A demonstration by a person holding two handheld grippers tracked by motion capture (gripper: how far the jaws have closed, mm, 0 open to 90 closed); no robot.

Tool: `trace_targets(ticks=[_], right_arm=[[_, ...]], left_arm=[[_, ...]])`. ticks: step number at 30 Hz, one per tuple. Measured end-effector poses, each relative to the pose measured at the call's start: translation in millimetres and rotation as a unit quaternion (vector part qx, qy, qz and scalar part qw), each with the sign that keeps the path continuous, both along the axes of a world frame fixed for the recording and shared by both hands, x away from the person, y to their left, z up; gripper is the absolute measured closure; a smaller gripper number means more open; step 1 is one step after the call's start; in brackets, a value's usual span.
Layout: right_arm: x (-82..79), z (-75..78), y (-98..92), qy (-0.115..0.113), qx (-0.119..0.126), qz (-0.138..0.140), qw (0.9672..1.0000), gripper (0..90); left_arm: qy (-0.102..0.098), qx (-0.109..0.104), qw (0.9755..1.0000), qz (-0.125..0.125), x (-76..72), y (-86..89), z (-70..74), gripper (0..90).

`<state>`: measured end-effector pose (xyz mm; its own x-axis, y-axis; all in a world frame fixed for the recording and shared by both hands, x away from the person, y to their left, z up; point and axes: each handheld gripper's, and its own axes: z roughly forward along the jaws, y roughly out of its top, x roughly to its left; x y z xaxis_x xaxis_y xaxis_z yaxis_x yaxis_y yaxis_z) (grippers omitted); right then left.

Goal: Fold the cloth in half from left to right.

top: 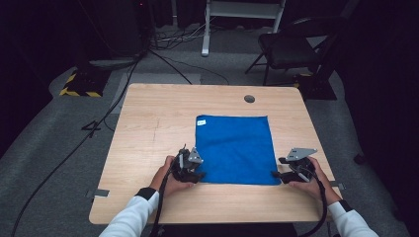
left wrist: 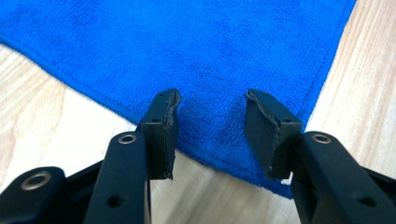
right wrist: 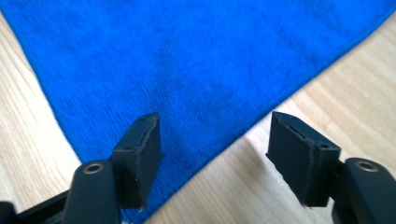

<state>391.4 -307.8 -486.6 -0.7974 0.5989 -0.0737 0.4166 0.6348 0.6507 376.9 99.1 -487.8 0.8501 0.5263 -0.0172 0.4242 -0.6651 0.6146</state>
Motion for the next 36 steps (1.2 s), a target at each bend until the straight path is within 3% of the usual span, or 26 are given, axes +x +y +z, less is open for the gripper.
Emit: trace_targets(ticks=[8, 13, 16, 19, 24, 27, 29, 33, 36], right_arm=[[-10.2, -2.7, -8.3, 0.012, 0.011, -0.003, 0.9999, 34.0], [-13.0, -0.8, -3.4, 0.001, -0.002, 0.004, 1.0000, 32.5], [-13.0, 4.6, -1.6, 0.000, 0.019, 0.004, 0.9998, 33.0], [-11.3, 11.6, 4.4, -0.010, 0.033, 0.007, 0.9994, 34.6], [-8.9, 12.7, 31.4, -0.013, 0.038, 0.030, 0.9987, 34.3], [-8.8, 15.2, 55.0, -0.021, 0.039, 0.049, 0.9978, 33.5], [-8.9, 17.5, 71.6, -0.026, 0.045, 0.066, 0.9965, 34.0], [-9.0, 18.4, 104.2, -0.026, 0.049, 0.098, 0.9936, 35.4], [-9.7, 16.5, 127.5, -0.031, 0.049, 0.122, 0.9908, 37.6]], left_arm=[[-0.003, -0.006, 1.0000, -0.006, -22.7, 8.8, -1.4, 52.6], [-0.002, -0.001, 1.0000, -0.008, -28.7, 12.7, -0.3, 34.2], [-0.005, -0.024, 0.9996, 0.014, -25.8, 21.5, 4.4, 26.8], [-0.015, -0.054, 0.9978, 0.037, -19.2, 32.0, 10.4, 20.2], [-0.031, -0.064, 0.9949, 0.071, -2.6, 44.2, 15.5, 18.2], [-0.028, -0.069, 0.9931, 0.091, 10.6, 48.7, 16.9, 18.3], [-0.029, -0.082, 0.9903, 0.108, 19.4, 50.8, 18.1, 18.4], [-0.032, -0.091, 0.9886, 0.115, 34.8, 50.8, 20.1, 18.8], [-0.065, -0.066, 0.9887, 0.118, 41.5, 48.3, 18.4, 20.8]])
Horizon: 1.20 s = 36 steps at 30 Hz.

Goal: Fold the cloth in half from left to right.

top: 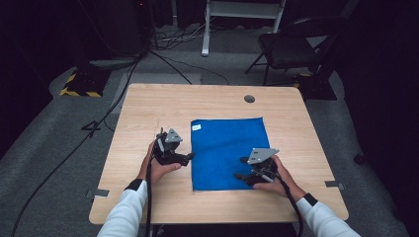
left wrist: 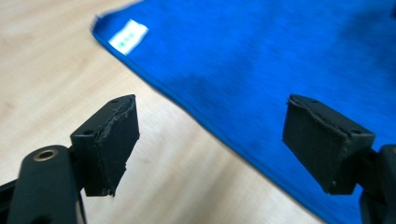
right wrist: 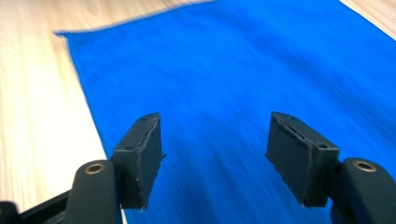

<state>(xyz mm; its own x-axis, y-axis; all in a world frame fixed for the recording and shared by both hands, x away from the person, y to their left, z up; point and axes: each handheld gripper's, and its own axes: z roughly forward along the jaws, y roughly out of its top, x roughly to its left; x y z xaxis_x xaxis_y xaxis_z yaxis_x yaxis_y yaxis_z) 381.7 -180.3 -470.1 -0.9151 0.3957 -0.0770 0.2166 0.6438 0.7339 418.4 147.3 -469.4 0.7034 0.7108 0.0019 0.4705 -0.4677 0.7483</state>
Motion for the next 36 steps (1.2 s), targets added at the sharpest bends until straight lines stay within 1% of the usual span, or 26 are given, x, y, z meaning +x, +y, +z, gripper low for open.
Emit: trace_targets(ticks=[1, 2, 3, 4, 6, 7, 8, 9, 10, 11, 12, 13, 15, 16, 17, 20, 22, 25, 27, 29, 31, 32, 33, 34, 36], right_arm=[[-0.2, -1.8, 7.5, -0.001, -0.002, 0.008, 1.0000, 38.5], [-0.8, -4.2, 15.4, -0.002, -0.005, 0.016, 0.9999, 38.8], [-0.8, -7.5, 25.6, 0.003, -0.010, 0.025, 0.9996, 38.5], [-0.7, -9.6, 34.1, 0.005, -0.013, 0.029, 0.9995, 38.8], [-1.4, -11.1, 48.5, -0.002, -0.016, 0.037, 0.9992, 39.6], [-2.7, -11.7, 55.8, -0.006, -0.013, 0.045, 0.9989, 41.1], [-3.7, -12.8, 64.5, -0.002, -0.013, 0.052, 0.9985, 40.5], [-4.1, -13.8, 69.4, -0.001, -0.014, 0.056, 0.9984, 40.6], [-5.0, -14.8, 75.1, -0.002, -0.015, 0.060, 0.9981, 41.0], [-6.1, -15.7, 80.2, 0.001, -0.013, 0.063, 0.9979, 41.2], [-6.9, -16.5, 84.4, 0.002, -0.013, 0.069, 0.9975, 41.6], [-8.6, -17.7, 89.2, 0.002, -0.012, 0.075, 0.9971, 42.0], [-11.6, -20.0, 95.2, 0.004, -0.015, 0.082, 0.9965, 42.1], [-13.2, -21.6, 98.2, 0.007, -0.016, 0.089, 0.9958, 42.5], [-14.6, -23.4, 101.0, 0.004, -0.021, 0.092, 0.9955, 43.6], [-17.6, -24.7, 106.2, 0.011, -0.015, 0.094, 0.9954, 44.8], [-20.3, -24.6, 108.5, 0.011, -0.012, 0.106, 0.9942, 44.6], [-26.2, -26.0, 111.4, 0.014, -0.013, 0.120, 0.9926, 44.3], [-28.5, -26.7, 113.8, 0.015, -0.012, 0.121, 0.9924, 44.4], [-28.4, -27.7, 115.9, 0.015, -0.007, 0.119, 0.9927, 44.8], [-27.1, -28.7, 116.5, 0.022, -0.001, 0.116, 0.9930, 48.4], [-26.6, -28.6, 116.4, 0.025, 0.000, 0.111, 0.9935, 51.4], [-26.0, -28.4, 115.9, 0.022, 0.000, 0.109, 0.9938, 57.4], [-25.5, -27.8, 115.1, 0.018, -0.002, 0.106, 0.9942, 63.8], [-23.9, -26.6, 113.5, 0.019, -0.006, 0.103, 0.9945, 72.3]], left_arm=[[0.003, -0.001, 1.0000, 0.001, 2.2, -1.0, -2.0, 21.1], [0.011, 0.002, 0.9999, 0.003, 5.4, -0.8, -4.1, 21.1], [0.023, -0.005, 0.9997, 0.006, 7.3, 0.3, -5.5, 20.4], [0.026, -0.010, 0.9996, 0.007, 7.9, 1.6, -5.8, 20.1], [0.020, -0.018, 0.9996, 0.013, 8.5, 5.8, -4.7, 20.1], [0.020, -0.028, 0.9993, 0.017, 8.7, 8.4, -3.0, 20.1], [0.019, -0.033, 0.9991, 0.020, 8.7, 9.9, -1.8, 20.1], [0.015, -0.034, 0.9991, 0.020, 8.9, 12.1, -0.3, 20.1], [0.015, -0.037, 0.9989, 0.023, 8.5, 13.4, 0.3, 20.1], [0.013, -0.034, 0.9991, 0.023, 8.5, 14.7, 0.8, 20.1], [0.016, -0.038, 0.9988, 0.026, 7.7, 15.3, 0.5, 20.2], [0.014, -0.038, 0.9989, 0.026, 7.8, 15.5, 0.0, 20.1], [0.014, -0.032, 0.9991, 0.023, 7.6, 15.3, -0.9, 20.1], [0.015, -0.029, 0.9992, 0.022, 7.7, 15.3, -1.1, 20.1], [0.016, -0.028, 0.9993, 0.021, 7.7, 14.9, -1.3, 20.1], [0.014, -0.026, 0.9993, 0.022, 7.3, 13.5, -1.3, 20.1], [0.013, -0.019, 0.9995, 0.021, 7.5, 12.7, -1.1, 20.1], [0.011, -0.014, 0.9997, 0.018, 8.5, 11.3, -2.0, 20.1], [0.014, -0.016, 0.9995, 0.023, 10.5, 9.1, -2.7, 20.1], [0.014, -0.016, 0.9995, 0.021, 14.5, 7.8, -2.6, 20.1], [0.009, -0.017, 0.9995, 0.024, 17.6, 3.8, -4.1, 20.1], [0.006, -0.010, 0.9997, 0.021, 19.8, 1.5, -4.9, 20.1], [0.009, -0.005, 0.9998, 0.016, 22.4, -1.1, -6.0, 20.1], [0.018, -0.006, 0.9997, 0.015, 25.3, -3.9, -6.8, 19.9], [0.021, -0.012, 0.9995, 0.019, 31.6, -8.2, -7.1, 19.9]])
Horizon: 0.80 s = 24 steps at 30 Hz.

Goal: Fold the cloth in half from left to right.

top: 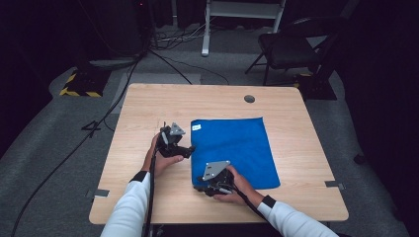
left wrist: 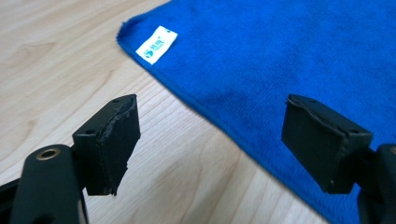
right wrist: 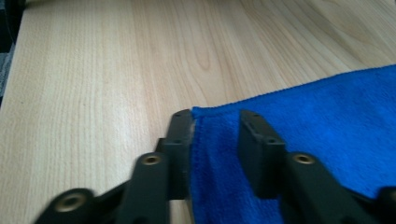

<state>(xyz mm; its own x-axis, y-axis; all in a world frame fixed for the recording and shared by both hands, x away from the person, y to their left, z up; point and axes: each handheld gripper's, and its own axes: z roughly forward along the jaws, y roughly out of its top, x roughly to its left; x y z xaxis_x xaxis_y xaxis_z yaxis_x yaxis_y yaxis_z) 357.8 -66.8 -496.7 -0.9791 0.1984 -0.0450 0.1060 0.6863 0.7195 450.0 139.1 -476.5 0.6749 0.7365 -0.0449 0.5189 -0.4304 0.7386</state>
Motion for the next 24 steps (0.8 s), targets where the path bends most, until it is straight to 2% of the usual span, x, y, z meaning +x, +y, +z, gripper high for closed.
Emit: trace_targets(ticks=[2, 5, 6, 7, 9, 12, 14, 16, 24], right_arm=[[0.5, 0.8, -1.4, -0.005, -0.004, -0.002, 1.0000, 78.3], [-1.3, 1.4, -2.2, -0.010, -0.010, 0.002, 0.9999, 86.6], [-2.2, 1.6, -1.7, -0.010, -0.011, 0.002, 0.9999, 87.4], [-2.4, 1.7, -1.9, -0.014, -0.013, 0.006, 0.9998, 87.8], [-3.0, 1.7, -2.1, -0.012, -0.012, 0.003, 0.9998, 88.3], [-3.2, 1.9, -3.1, -0.009, -0.013, 0.007, 0.9999, 88.4], [-4.1, 2.2, -3.3, -0.007, -0.013, 0.008, 0.9999, 88.4], [-5.1, 2.3, -3.7, -0.006, -0.014, 0.014, 0.9998, 88.5], [-10.4, 2.5, -2.2, -0.004, -0.013, 0.025, 0.9996, 88.4]], left_arm=[[-0.009, -0.004, 0.9999, 0.007, 4.7, -2.3, 0.1, 19.9], [0.004, -0.013, 0.9998, 0.018, 15.8, -5.1, -0.8, 19.7], [-0.002, -0.015, 0.9996, 0.023, 18.9, -5.7, -1.3, 19.4], [-0.006, -0.012, 0.9994, 0.031, 21.6, -6.8, -2.1, 19.5], [0.004, -0.011, 0.9993, 0.036, 29.4, -8.1, -4.5, 19.1], [0.009, -0.005, 0.9988, 0.048, 39.1, -10.6, -9.5, 18.6], [0.013, 0.008, 0.9986, 0.052, 44.1, -13.4, -12.7, 18.6], [0.019, 0.005, 0.9983, 0.055, 48.4, -14.9, -16.3, 18.6], [0.024, 0.014, 0.9969, 0.073, 60.4, -15.1, -23.0, 18.7]])
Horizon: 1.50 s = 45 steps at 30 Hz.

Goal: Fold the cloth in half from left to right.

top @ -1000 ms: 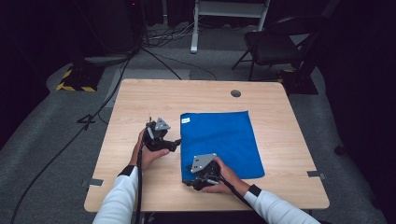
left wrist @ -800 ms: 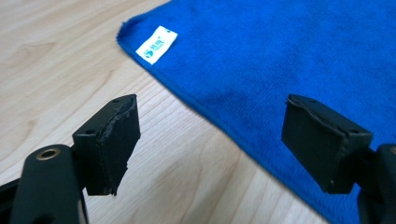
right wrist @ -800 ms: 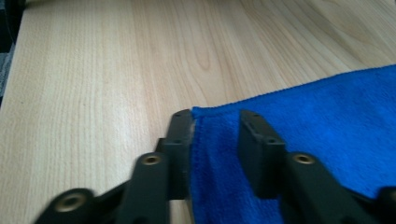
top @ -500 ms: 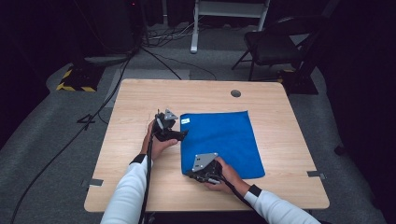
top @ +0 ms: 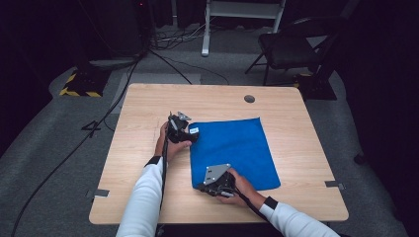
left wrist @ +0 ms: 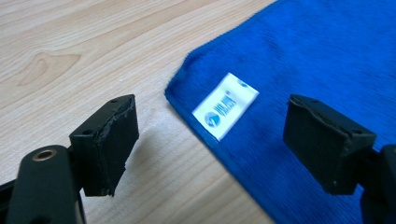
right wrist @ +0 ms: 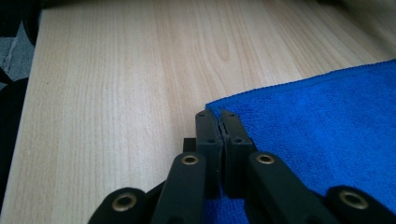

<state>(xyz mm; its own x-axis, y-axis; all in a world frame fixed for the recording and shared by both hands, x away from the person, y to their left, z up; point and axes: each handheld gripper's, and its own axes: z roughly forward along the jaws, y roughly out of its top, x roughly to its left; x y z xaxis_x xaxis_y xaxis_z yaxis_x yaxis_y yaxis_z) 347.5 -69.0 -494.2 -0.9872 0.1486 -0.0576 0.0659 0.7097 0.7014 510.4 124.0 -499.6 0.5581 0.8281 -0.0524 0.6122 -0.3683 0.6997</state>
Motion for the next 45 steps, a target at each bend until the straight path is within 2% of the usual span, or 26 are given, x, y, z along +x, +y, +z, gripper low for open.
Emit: trace_targets(ticks=[3, 6, 10, 14, 17, 21, 27, 30, 33, 36, 41, 45], right_arm=[[-1.4, -0.1, 0.7, 0.000, -0.001, 0.003, 1.0000, 88.2], [-1.2, -0.2, 0.6, 0.000, 0.000, 0.003, 1.0000, 88.1], [-1.4, -0.2, 0.7, -0.002, 0.000, 0.005, 1.0000, 88.1], [-1.6, -0.4, 0.4, -0.003, 0.001, 0.005, 1.0000, 88.1], [-1.3, -0.5, 0.1, -0.002, 0.001, 0.006, 1.0000, 88.1], [-1.0, -0.4, 0.5, -0.002, 0.001, 0.007, 1.0000, 88.3], [-0.7, -1.0, 5.6, -0.009, 0.003, 0.003, 0.9999, 88.8], [1.5, -0.8, 5.9, -0.005, 0.003, 0.002, 1.0000, 88.9], [3.1, -0.2, 7.5, -0.006, 0.003, 0.002, 1.0000, 89.0], [3.5, 0.0, 9.4, -0.008, 0.003, 0.002, 1.0000, 89.0], [6.3, 3.7, 12.2, -0.014, 0.009, 0.002, 0.9999, 89.0], [7.4, 5.6, 15.1, -0.021, 0.011, 0.001, 0.9997, 89.1]], left_arm=[[-0.001, 0.004, 1.0000, 0.002, 2.6, -0.6, -2.7, 18.8], [-0.005, 0.004, 1.0000, -0.004, 4.7, 0.0, -2.1, 26.0], [-0.010, 0.000, 0.9999, -0.008, 7.9, 0.1, -2.3, 30.0], [-0.012, -0.004, 0.9996, -0.025, 9.5, 0.0, -0.5, 52.7], [-0.011, -0.006, 0.9988, -0.047, 9.0, 0.3, 0.1, 68.1], [-0.004, -0.020, 0.9985, -0.050, 9.1, 2.9, -0.3, 82.6], [0.000, -0.009, 0.9987, -0.051, 11.6, 3.8, 1.8, 85.0], [0.000, -0.003, 0.9988, -0.049, 12.1, 5.0, 3.2, 85.1], [0.000, -0.010, 0.9991, -0.042, 11.7, 7.6, 5.0, 85.2], [-0.001, -0.002, 0.9992, -0.040, 12.5, 9.8, 7.4, 85.3], [-0.005, -0.010, 0.9995, -0.028, 12.9, 13.7, 11.1, 85.4], [-0.009, -0.007, 0.9997, -0.020, 13.0, 18.9, 14.0, 85.5]])
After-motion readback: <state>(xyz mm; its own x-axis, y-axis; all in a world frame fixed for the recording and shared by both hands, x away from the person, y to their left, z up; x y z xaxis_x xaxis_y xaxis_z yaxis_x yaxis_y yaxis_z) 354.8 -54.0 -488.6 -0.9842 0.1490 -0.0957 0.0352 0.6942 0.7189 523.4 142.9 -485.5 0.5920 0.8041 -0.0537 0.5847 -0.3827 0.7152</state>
